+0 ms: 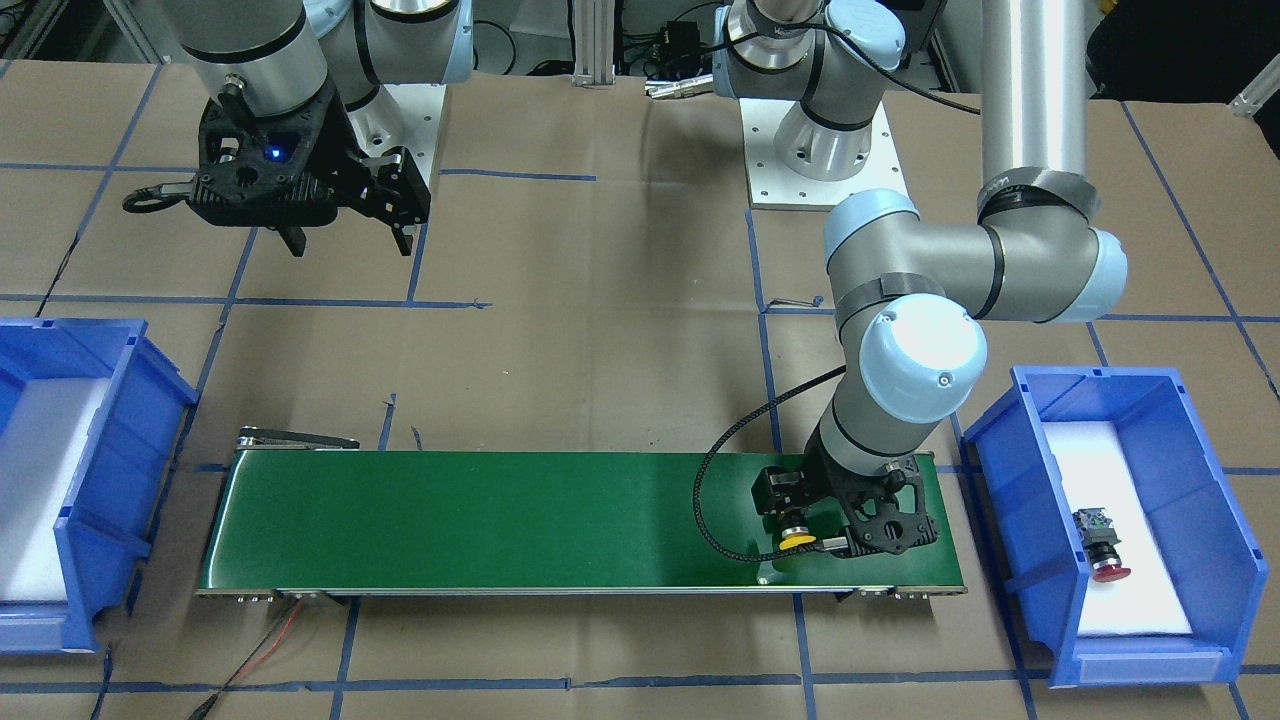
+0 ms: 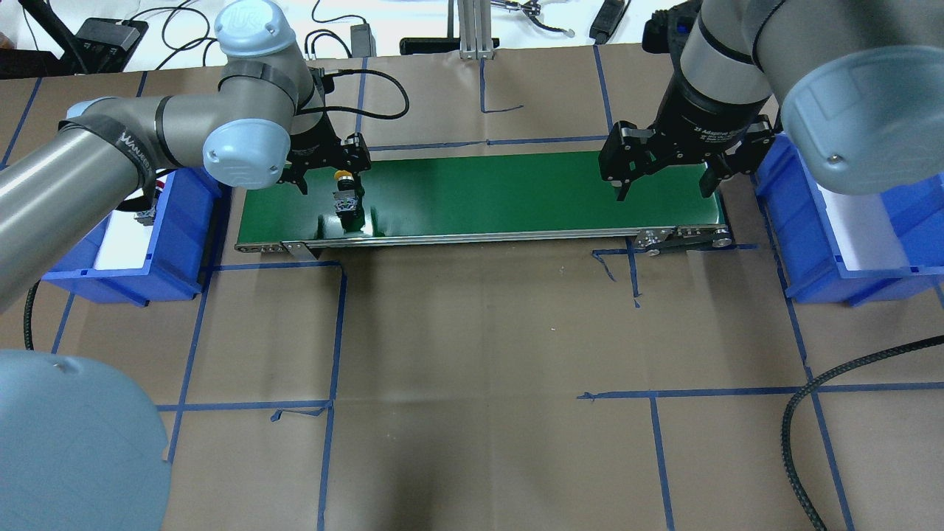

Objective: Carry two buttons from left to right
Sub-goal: 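Open the left gripper to release the yellow button on the belt, then move the left gripper back over the bin to the red button, then grasp the red button with the left gripper and lift it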

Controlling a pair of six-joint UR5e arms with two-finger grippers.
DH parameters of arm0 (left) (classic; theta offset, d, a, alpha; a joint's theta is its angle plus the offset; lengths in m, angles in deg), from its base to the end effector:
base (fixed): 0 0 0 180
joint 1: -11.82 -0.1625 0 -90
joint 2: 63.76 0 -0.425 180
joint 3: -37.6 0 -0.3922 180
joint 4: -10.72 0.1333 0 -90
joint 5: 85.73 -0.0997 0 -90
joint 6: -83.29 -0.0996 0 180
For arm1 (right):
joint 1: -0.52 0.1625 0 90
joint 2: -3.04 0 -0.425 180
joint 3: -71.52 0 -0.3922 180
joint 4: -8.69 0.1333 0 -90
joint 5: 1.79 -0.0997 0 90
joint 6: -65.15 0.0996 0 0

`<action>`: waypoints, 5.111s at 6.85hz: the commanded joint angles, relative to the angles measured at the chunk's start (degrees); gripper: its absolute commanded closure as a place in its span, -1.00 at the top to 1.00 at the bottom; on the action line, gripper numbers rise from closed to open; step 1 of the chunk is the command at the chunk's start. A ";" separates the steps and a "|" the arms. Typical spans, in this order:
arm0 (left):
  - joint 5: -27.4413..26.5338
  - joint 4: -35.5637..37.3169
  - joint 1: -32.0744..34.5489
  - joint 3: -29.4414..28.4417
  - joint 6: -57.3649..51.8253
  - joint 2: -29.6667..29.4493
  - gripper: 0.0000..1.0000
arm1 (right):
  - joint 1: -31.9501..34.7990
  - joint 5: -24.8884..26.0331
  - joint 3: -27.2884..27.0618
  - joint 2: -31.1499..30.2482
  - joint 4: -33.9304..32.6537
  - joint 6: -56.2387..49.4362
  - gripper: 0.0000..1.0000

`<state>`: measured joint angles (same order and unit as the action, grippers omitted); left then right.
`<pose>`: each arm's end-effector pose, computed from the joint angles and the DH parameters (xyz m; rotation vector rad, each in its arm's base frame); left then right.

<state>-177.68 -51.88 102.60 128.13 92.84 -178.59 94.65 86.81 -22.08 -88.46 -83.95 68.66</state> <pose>-0.1386 -0.6342 0.2843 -0.2387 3.1012 -0.0599 0.1701 -0.4704 0.4744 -0.0170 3.1165 -0.0121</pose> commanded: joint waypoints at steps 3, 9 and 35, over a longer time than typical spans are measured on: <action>0.02 -16.90 -5.08 -9.73 -6.63 7.77 1.00 | 0.00 0.00 0.00 0.00 0.00 0.00 1.00; 1.52 -16.94 -23.43 -12.29 -30.94 4.54 1.00 | 0.00 0.00 0.00 -0.08 0.00 0.00 1.00; 1.95 -19.11 -29.26 -15.29 -37.07 2.15 -0.85 | 0.00 -0.09 0.00 0.00 -0.08 0.00 1.00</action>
<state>-175.81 -67.25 72.80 114.44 54.65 -177.82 94.65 86.72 -22.08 -88.45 -83.97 68.66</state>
